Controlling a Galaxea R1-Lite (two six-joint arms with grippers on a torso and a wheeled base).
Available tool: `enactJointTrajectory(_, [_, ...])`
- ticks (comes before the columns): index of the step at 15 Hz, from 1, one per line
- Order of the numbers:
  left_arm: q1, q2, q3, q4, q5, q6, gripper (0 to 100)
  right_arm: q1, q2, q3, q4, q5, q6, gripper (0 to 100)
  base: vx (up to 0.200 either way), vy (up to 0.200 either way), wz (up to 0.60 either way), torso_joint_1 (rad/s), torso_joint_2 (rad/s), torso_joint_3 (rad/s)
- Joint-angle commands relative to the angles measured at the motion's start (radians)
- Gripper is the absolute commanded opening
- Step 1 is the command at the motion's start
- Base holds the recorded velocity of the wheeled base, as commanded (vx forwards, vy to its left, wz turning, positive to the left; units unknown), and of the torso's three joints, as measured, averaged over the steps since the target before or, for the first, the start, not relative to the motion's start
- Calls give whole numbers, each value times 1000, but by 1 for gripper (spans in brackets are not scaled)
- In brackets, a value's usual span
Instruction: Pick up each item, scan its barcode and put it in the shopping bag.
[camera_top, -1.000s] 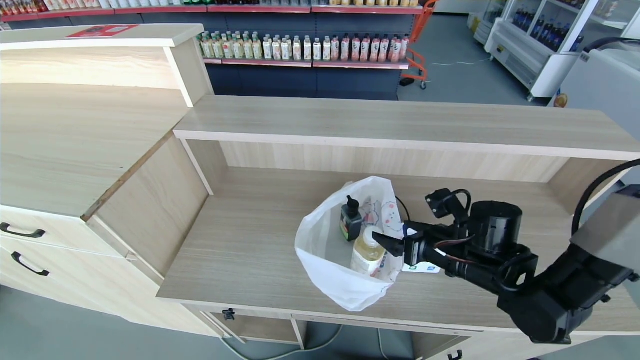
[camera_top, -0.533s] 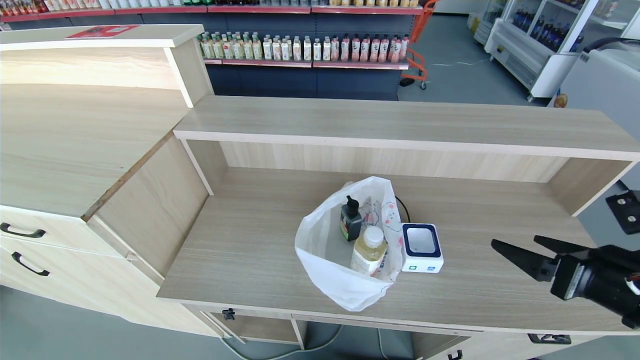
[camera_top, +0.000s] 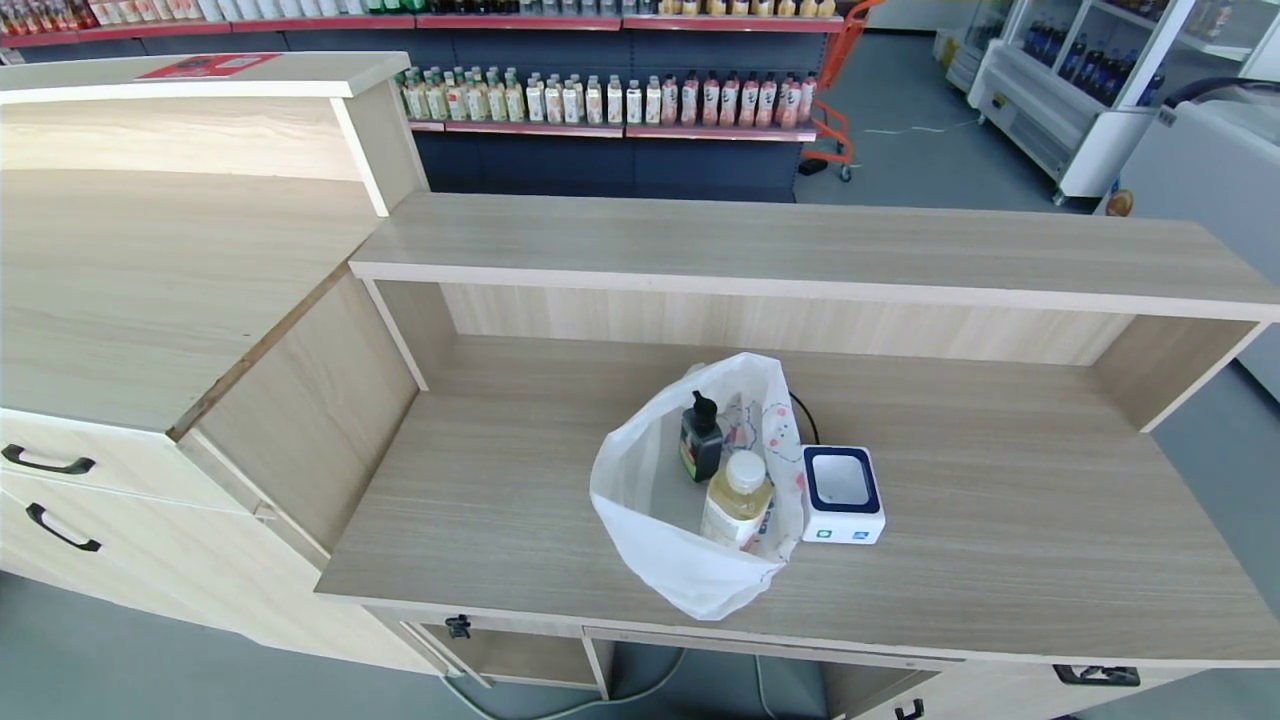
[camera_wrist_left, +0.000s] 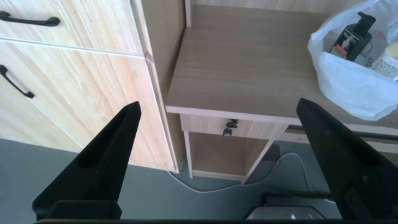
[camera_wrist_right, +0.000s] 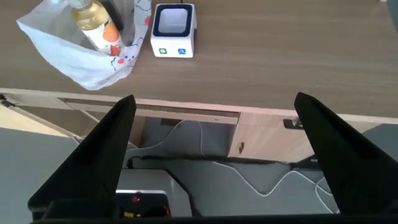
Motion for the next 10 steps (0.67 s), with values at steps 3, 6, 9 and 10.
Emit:
enactJointTrajectory(3, [0, 0, 0, 0, 0, 0, 100, -14, -174, 20, 36, -36, 2, 100, 0, 0, 0, 0, 0, 0])
enactJointTrajectory(6, [0, 0, 0, 0, 0, 0, 100, -14, -174, 20, 36, -36, 5, 100, 0, 0, 0, 0, 0, 0])
enactJointTrajectory(9, [0, 24, 0, 0, -1, 0, 100, -15, -174, 20, 35, -35, 5, 100, 0, 0, 0, 0, 0, 0])
enactJointTrajectory(10, [0, 50, 0, 0, 0, 0, 100, -14, -174, 20, 36, -35, 5, 100, 0, 0, 0, 0, 0, 0])
